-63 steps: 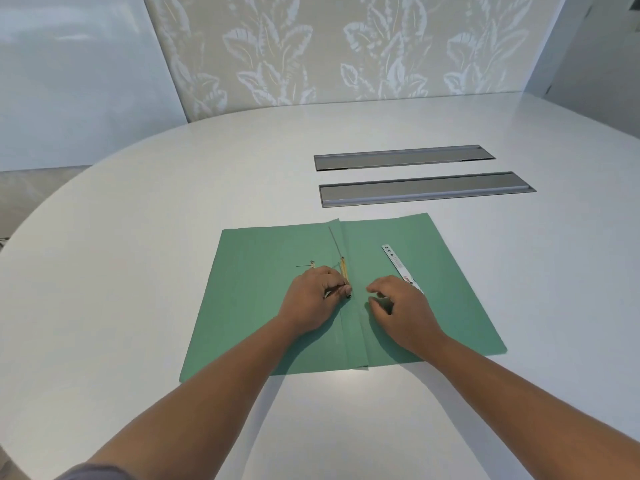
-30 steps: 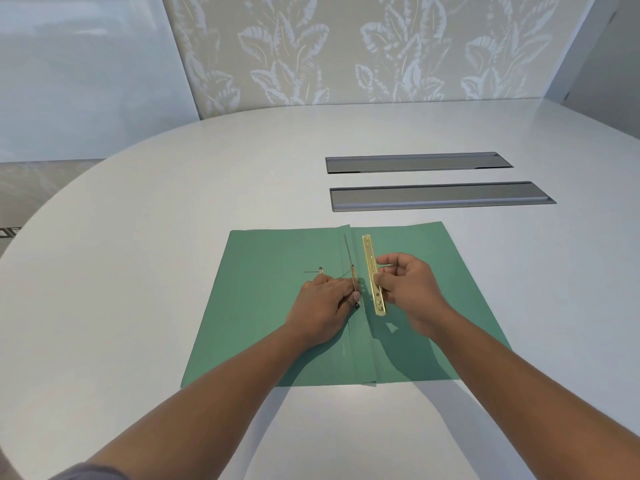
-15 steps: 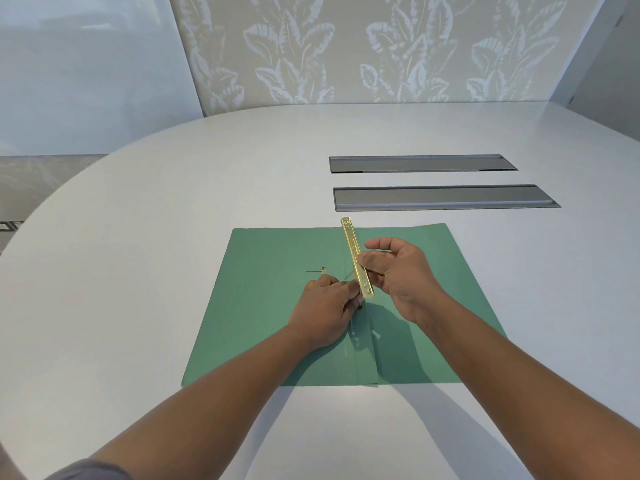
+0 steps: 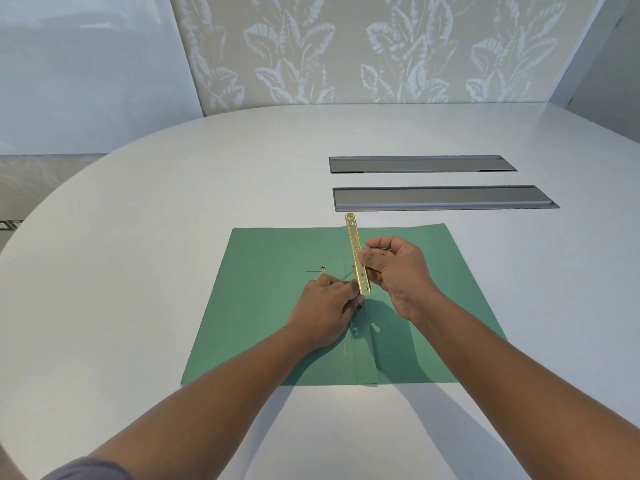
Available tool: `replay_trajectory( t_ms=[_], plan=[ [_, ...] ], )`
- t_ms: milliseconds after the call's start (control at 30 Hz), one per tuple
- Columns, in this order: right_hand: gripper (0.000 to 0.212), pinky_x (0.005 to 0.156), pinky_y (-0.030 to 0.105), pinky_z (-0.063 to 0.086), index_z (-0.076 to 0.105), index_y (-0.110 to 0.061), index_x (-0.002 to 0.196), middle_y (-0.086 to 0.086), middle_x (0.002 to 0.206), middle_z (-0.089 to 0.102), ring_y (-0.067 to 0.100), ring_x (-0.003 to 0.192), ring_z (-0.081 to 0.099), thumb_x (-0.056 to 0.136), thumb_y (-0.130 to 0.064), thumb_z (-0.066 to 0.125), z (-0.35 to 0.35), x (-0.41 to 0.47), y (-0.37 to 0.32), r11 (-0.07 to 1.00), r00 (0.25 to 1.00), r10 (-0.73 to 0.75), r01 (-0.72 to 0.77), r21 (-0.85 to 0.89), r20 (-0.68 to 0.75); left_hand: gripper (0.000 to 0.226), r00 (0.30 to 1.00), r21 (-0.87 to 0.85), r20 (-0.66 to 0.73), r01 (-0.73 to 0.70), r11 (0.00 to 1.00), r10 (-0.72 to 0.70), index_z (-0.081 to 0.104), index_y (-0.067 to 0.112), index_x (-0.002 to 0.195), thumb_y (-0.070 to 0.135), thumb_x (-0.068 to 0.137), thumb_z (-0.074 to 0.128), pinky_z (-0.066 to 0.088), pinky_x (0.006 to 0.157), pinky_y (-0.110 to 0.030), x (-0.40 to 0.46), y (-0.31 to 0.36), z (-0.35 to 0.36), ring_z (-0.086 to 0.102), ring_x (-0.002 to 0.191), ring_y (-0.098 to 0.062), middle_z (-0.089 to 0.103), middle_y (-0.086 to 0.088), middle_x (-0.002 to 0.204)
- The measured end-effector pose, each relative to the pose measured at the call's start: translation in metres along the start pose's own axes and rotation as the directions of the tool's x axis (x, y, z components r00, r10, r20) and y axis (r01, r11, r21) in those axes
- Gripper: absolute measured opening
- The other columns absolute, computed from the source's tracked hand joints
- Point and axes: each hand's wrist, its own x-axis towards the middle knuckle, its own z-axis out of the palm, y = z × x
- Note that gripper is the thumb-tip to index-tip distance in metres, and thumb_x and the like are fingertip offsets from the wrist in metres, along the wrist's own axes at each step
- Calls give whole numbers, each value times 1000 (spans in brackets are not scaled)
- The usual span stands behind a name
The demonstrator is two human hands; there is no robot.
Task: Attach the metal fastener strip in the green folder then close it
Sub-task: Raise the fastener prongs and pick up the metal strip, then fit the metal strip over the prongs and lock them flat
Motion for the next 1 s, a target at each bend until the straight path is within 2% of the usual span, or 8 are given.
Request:
replay_trajectory(
  t_ms=[200,400,567,667,767,867,1000],
  plan=[
    [19,66,26,59,67,-7,104,17,96,73,19,77,68,87,0,74,-1,2,8,999,1000,-1,1,-41,-3,23,1000,-28,24,9,1000,-8,57,29,97,41,100,37,42,82,-42,0,0,-1,48,93,-19,69,13,97],
    [19,65,25,59,66,-7,105,10,89,71,14,72,68,89,3,70,-4,3,29,998,1000,17,-17,-54,-9,15,997,-151,40,69,986,-64,63,31,101,39,92,54,46,84,-43,4,-3,-4,54,87,-17,66,13,92],
    [19,57,21,56,66,-7,103,7,82,72,8,61,69,88,4,70,-3,2,48,997,999,23,-26,-75,-32,13,985,-477,108,172,862,-137,73,27,96,27,83,72,53,84,-35,6,-5,-13,68,91,-11,73,11,95],
    [20,58,22,56,65,-8,104,8,83,72,11,66,68,88,5,70,-3,3,56,997,999,24,-27,-66,-33,25,965,-493,172,258,831,-198,71,28,101,11,83,66,50,90,-27,6,-10,-16,65,99,-5,72,10,103],
    [24,55,20,54,64,-8,106,4,78,71,8,60,66,88,7,69,-3,4,58,999,1000,16,-17,-34,-20,28,932,-532,171,362,766,-321,66,26,100,2,86,58,52,91,-33,12,-12,-15,67,95,-12,70,3,102],
    [26,54,20,53,66,-9,108,4,80,72,7,60,66,88,6,70,-3,4,60,1000,1000,-2,2,-20,7,15,887,-585,85,413,698,-453,62,22,111,15,97,60,53,83,-35,26,-12,-15,63,80,-14,66,6,109],
    [24,61,23,57,70,-11,106,2,81,74,11,68,69,88,6,69,-5,5,62,1000,999,-15,14,26,50,39,888,-549,13,390,740,-459,53,25,138,30,100,60,50,80,-31,49,-13,-20,57,75,-10,60,12,124]
  ],
)
